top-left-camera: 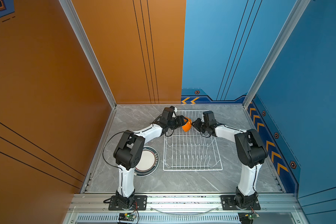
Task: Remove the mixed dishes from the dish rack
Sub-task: 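Lift the orange bowl out of the rack with the left gripper while right opens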
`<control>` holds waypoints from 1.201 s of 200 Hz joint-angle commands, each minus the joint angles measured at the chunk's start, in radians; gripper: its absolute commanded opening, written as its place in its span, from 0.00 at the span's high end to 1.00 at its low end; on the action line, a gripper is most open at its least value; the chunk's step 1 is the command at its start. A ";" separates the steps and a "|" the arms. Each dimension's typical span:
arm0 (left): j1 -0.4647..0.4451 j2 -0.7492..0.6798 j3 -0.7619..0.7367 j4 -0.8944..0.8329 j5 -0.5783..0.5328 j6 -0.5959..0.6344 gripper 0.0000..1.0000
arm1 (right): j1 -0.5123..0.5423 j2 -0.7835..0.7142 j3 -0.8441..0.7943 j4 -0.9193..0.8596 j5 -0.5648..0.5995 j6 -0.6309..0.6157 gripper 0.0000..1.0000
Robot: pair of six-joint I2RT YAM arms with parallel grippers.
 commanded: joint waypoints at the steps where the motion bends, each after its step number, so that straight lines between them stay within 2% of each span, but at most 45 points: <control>1: -0.013 0.027 0.027 0.096 0.077 -0.018 0.41 | -0.022 0.084 -0.049 -0.162 0.023 -0.008 0.72; 32: -0.019 0.053 0.045 0.142 0.095 -0.039 0.48 | -0.025 0.080 -0.040 -0.160 0.014 -0.015 0.71; 50: -0.021 0.070 0.068 0.145 0.108 -0.041 0.53 | -0.028 0.085 -0.031 -0.164 0.007 -0.017 0.67; 64: -0.024 0.077 0.076 0.143 0.113 -0.039 0.55 | -0.029 0.087 -0.026 -0.164 0.004 -0.020 0.60; 83: -0.022 0.081 0.080 0.139 0.109 -0.031 0.60 | -0.029 0.082 -0.023 -0.167 0.006 -0.025 0.58; 98: -0.019 0.082 0.087 0.115 0.098 -0.020 0.61 | -0.029 0.075 -0.022 -0.168 0.014 -0.029 0.50; 118: -0.018 0.083 0.103 0.073 0.087 0.008 0.66 | -0.029 0.062 -0.022 -0.171 0.019 -0.036 0.46; 142: -0.021 0.079 0.118 0.034 0.077 0.036 0.69 | -0.017 0.017 -0.016 -0.202 0.061 -0.078 0.30; 164: -0.022 0.074 0.136 -0.016 0.065 0.064 0.70 | 0.000 -0.039 0.004 -0.255 0.126 -0.122 0.21; 189: -0.024 0.073 0.144 -0.040 0.052 0.077 0.72 | 0.007 -0.095 0.012 -0.283 0.166 -0.138 0.19; 220: -0.020 0.071 0.149 -0.082 0.045 0.096 0.70 | -0.002 -0.102 0.028 -0.301 0.153 -0.140 0.18; 240: -0.027 0.040 0.157 -0.144 0.003 0.143 0.69 | 0.003 -0.120 0.022 -0.306 0.164 -0.147 0.18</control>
